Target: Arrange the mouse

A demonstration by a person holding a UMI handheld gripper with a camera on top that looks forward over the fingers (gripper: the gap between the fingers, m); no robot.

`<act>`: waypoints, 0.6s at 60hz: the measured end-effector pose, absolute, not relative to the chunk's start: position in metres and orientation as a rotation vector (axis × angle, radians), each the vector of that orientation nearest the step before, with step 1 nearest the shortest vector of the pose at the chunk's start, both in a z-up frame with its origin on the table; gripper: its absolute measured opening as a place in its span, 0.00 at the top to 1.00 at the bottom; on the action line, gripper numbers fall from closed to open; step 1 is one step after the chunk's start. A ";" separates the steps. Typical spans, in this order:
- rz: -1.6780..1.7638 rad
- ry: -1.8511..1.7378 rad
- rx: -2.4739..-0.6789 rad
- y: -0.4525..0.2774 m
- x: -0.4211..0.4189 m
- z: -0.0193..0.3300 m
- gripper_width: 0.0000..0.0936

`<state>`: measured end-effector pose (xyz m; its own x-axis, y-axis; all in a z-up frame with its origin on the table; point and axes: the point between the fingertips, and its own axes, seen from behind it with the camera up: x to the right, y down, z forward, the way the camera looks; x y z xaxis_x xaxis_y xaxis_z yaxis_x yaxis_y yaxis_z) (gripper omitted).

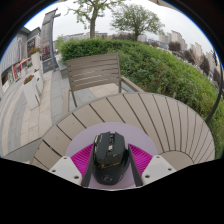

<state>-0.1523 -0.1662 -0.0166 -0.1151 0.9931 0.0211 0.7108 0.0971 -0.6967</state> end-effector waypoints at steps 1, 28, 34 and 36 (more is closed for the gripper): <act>0.741 -1.886 -1.662 -0.167 -0.152 -0.016 0.32; 0.602 -1.734 -1.832 -0.134 0.009 0.182 0.09; 0.573 -1.693 -1.860 -0.124 0.061 0.206 0.09; 0.559 -1.679 -1.867 -0.120 0.075 0.209 0.09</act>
